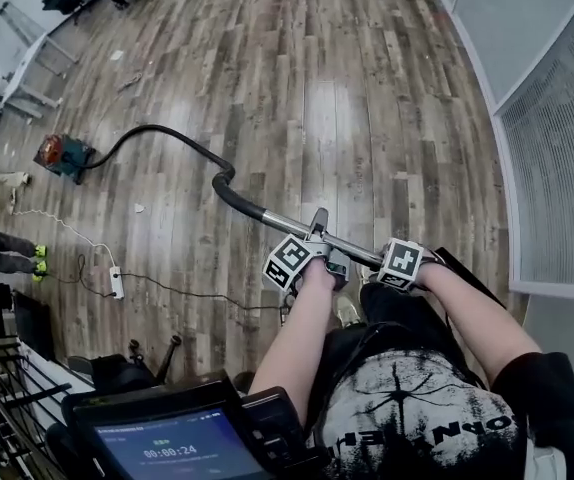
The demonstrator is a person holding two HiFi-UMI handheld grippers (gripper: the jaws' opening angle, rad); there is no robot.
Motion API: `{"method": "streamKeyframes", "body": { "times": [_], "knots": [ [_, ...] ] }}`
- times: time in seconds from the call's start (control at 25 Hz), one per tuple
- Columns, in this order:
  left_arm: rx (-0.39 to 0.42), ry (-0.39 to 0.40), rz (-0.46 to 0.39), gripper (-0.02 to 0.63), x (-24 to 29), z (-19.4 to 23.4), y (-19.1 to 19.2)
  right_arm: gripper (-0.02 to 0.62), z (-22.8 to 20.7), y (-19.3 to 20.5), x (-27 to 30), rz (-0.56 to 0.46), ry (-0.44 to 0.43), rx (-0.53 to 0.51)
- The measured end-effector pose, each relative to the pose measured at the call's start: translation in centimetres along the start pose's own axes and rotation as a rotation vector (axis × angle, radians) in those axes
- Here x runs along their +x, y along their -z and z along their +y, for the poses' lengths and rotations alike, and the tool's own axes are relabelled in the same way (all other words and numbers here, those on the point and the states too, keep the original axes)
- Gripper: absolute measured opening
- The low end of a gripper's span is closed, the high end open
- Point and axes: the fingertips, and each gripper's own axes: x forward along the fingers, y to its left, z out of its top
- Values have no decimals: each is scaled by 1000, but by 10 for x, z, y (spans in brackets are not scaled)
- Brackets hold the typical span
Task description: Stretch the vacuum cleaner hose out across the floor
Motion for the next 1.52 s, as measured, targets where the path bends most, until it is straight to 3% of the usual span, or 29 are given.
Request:
{"method": "streamKeyframes", "body": {
  "times": [0.2, 0.6, 0.84, 1.12, 1.32, 1.52],
  "knots": [
    [2, -15, 28, 48, 3, -2, 19, 89, 1, 16, -4, 6, 43, 23],
    [71, -77, -20, 48, -27, -12, 72, 80, 28, 62, -9, -49, 98, -25],
    [104, -108, -42, 48, -28, -22, 148, 81, 35, 135, -22, -91, 62, -68],
    [98, -144, -90, 49, -38, -26, 249, 78, 47, 243, -37, -58, 16, -99],
    [61, -201, -93, 49, -53, -15, 287, 78, 69, 285, -35, -22, -52, -85],
    [34, -223, -87, 51, -71, -1, 308, 78, 88, 306, -29, 4, -65, -83]
  ]
}}
